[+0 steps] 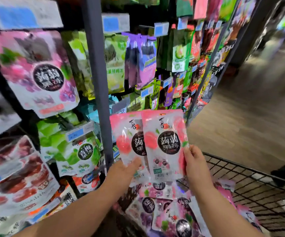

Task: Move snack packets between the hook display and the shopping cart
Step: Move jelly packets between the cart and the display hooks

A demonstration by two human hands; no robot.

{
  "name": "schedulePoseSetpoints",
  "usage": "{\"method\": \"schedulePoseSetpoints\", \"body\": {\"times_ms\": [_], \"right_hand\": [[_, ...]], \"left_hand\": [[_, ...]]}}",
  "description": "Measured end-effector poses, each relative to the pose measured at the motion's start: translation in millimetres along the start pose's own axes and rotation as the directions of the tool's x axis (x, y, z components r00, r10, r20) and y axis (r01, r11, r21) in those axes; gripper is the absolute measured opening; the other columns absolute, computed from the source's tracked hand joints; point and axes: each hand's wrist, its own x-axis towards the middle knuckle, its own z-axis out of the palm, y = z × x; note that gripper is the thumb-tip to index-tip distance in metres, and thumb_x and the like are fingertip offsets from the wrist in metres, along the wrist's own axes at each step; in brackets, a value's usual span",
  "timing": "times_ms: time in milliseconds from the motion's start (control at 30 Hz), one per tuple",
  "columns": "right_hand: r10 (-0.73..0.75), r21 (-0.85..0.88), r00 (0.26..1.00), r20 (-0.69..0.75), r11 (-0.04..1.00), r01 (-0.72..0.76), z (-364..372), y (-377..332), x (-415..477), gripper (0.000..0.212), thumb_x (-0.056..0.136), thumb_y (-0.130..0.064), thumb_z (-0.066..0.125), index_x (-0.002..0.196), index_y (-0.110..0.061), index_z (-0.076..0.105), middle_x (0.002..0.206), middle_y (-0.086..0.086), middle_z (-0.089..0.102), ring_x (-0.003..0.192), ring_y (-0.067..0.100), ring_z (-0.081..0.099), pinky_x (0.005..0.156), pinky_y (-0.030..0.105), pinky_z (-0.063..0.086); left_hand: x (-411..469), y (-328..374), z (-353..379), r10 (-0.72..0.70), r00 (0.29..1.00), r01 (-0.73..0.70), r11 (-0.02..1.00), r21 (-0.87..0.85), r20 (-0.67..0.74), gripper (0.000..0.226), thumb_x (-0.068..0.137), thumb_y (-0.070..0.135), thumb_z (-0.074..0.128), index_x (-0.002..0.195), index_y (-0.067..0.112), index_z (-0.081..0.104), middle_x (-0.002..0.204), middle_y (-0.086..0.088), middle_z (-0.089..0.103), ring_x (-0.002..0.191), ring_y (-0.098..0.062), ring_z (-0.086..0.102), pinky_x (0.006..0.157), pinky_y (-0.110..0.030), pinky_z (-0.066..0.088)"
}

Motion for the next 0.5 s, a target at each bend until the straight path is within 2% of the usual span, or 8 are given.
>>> {"method": "schedulePoseSetpoints", "body": {"times_ms": [67,133,200,267,300,367,433,500], "right_hand": [[-0.059,-0.023,0.997,0.044,0.998,0.06,18,-23,-3,0.022,0.102,-0.026,0.047,0.09,-0.012,0.059,0.078,0.007,0.061,0.068,0.015,0.053,0.064,0.028,0.043],[-0.128,-0.051,0.99,0.059,0.99,0.131,34,-39,-2,0.024,0.101,-0.028,0.047,0.087,-0.012,0.059,0.077,0.006,0.059,0.07,0.016,0.051,0.065,0.032,0.04],[-0.215,-0.103,0.974,0.066,0.97,0.221,54,-55,-1,0.028,0.101,-0.03,0.048,0.076,-0.019,0.053,0.071,0.003,0.054,0.068,0.018,0.048,0.063,0.035,0.038],[-0.285,-0.13,0.955,0.079,0.947,0.294,73,-69,-2,0.032,0.1,-0.037,0.046,0.075,-0.019,0.05,0.072,0.011,0.054,0.067,0.029,0.05,0.063,0.044,0.042],[-0.309,-0.127,0.947,0.091,0.939,0.318,81,-76,-4,0.032,0.1,-0.039,0.046,0.077,-0.017,0.051,0.076,0.016,0.056,0.069,0.034,0.051,0.065,0.048,0.044],[-0.34,-0.11,0.933,0.121,0.929,0.353,96,-90,-7,0.034,0.101,-0.035,0.045,0.081,-0.009,0.052,0.079,0.021,0.056,0.07,0.033,0.051,0.064,0.046,0.043],[-0.376,-0.079,0.914,0.154,0.917,0.391,108,-107,-11,0.033,0.101,-0.03,0.047,0.078,-0.007,0.05,0.073,0.018,0.052,0.067,0.025,0.046,0.062,0.039,0.036],[-0.407,-0.044,0.896,0.179,0.906,0.421,121,-126,-17,0.031,0.101,-0.027,0.048,0.077,-0.008,0.049,0.07,0.01,0.049,0.066,0.019,0.043,0.062,0.036,0.033]], "left_hand": [[-7,17,-17,0.024,0.998,-0.029,0.998,-0.064,-0.065,0.013,0.093,0.045,0.052,0.083,0.038,0.056,0.085,0.02,0.056,0.08,-0.005,0.051,0.083,-0.025,0.033],[-11,26,-33,0.084,0.991,-0.091,0.994,-0.063,-0.106,0.01,0.095,0.042,0.051,0.091,0.04,0.06,0.091,0.025,0.056,0.086,-0.003,0.052,0.079,-0.023,0.036],[-17,32,-47,0.111,0.98,-0.126,0.989,-0.084,-0.165,0.012,0.096,0.042,0.051,0.1,0.036,0.06,0.096,0.021,0.057,0.093,-0.01,0.053,0.079,-0.023,0.038],[-24,40,-59,0.117,0.969,-0.157,0.971,-0.178,-0.218,0.025,0.088,0.055,0.052,0.1,0.034,0.061,0.103,0.011,0.063,0.101,-0.017,0.058,0.094,-0.032,0.042],[-29,43,-66,0.103,0.962,-0.162,0.961,-0.224,-0.254,0.028,0.085,0.058,0.051,0.096,0.033,0.06,0.104,0.008,0.064,0.1,-0.018,0.06,0.097,-0.037,0.044],[-40,49,-78,0.066,0.946,-0.156,0.952,-0.264,-0.319,0.02,0.094,0.053,0.046,0.093,0.034,0.053,0.103,0.014,0.057,0.092,-0.012,0.055,0.091,-0.03,0.039],[-53,53,-93,0.09,0.925,-0.178,0.961,-0.212,-0.37,0.018,0.1,0.047,0.033,0.109,0.037,0.045,0.109,0.016,0.043,0.099,-0.007,0.04,0.083,-0.019,0.025],[-67,59,-107,0.097,0.907,-0.193,0.961,-0.199,-0.411,0.027,0.1,0.049,0.03,0.118,0.034,0.045,0.113,0.014,0.042,0.101,-0.005,0.037,0.079,-0.018,0.022]]}}
